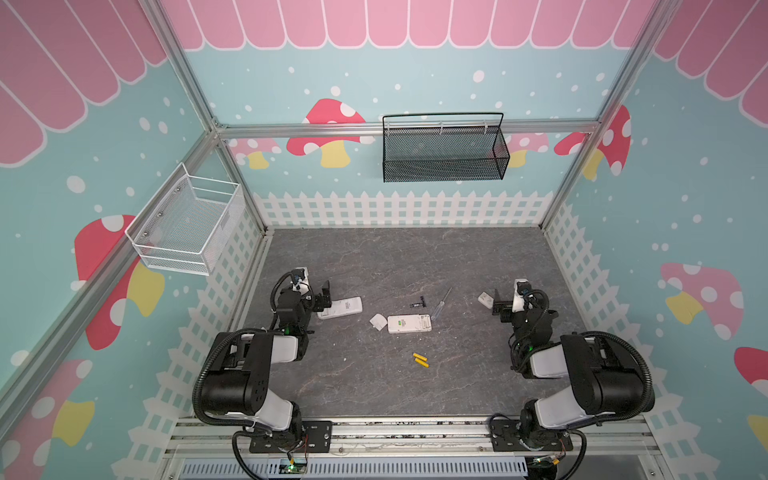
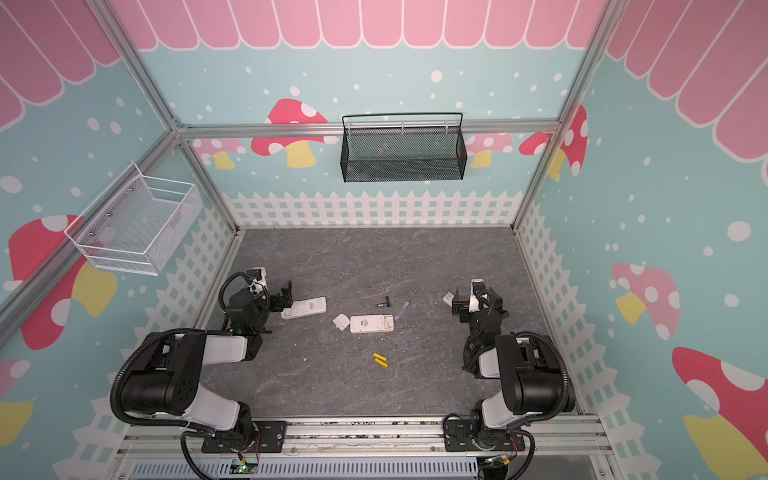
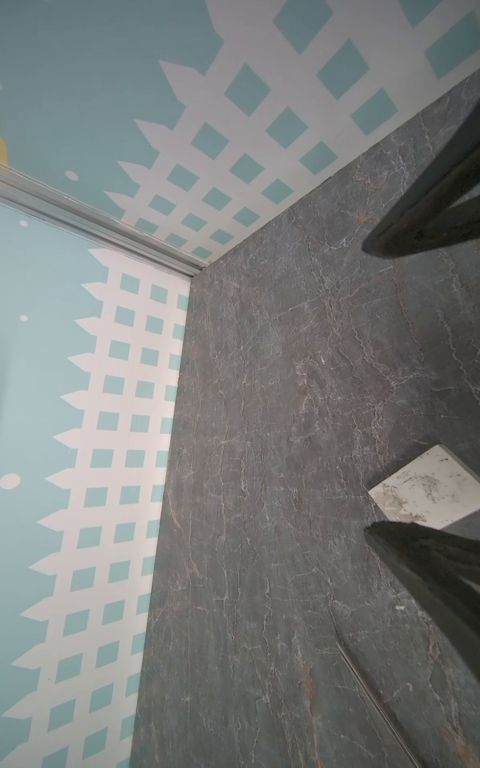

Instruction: Unload the batteries from the remote control

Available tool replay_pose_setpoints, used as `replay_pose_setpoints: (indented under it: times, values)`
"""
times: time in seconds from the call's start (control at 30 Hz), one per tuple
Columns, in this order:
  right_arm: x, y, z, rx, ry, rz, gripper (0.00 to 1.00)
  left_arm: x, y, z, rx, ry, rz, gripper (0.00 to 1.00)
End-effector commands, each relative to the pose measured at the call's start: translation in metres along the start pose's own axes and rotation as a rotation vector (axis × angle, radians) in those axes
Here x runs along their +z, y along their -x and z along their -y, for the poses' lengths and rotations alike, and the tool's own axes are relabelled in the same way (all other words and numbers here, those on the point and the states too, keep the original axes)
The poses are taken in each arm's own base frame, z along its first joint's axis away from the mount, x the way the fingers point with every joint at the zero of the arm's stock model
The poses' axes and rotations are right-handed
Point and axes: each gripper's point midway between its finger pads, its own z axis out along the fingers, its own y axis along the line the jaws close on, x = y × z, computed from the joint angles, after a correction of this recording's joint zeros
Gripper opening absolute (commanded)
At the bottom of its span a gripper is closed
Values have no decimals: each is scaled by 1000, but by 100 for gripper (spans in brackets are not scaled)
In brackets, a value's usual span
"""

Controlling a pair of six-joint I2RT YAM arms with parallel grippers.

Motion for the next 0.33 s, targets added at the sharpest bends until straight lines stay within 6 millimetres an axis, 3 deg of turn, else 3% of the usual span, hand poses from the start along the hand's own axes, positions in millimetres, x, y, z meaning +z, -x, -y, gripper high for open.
replay_pose_setpoints:
  times: [0.0,0.3]
  values:
    - [1,11,4,-1,-18,42,100,2,3,-3,-17,20,5,100]
    - [1,12,4,-1,-18,45,100,1,2,-3,4,58,7,100]
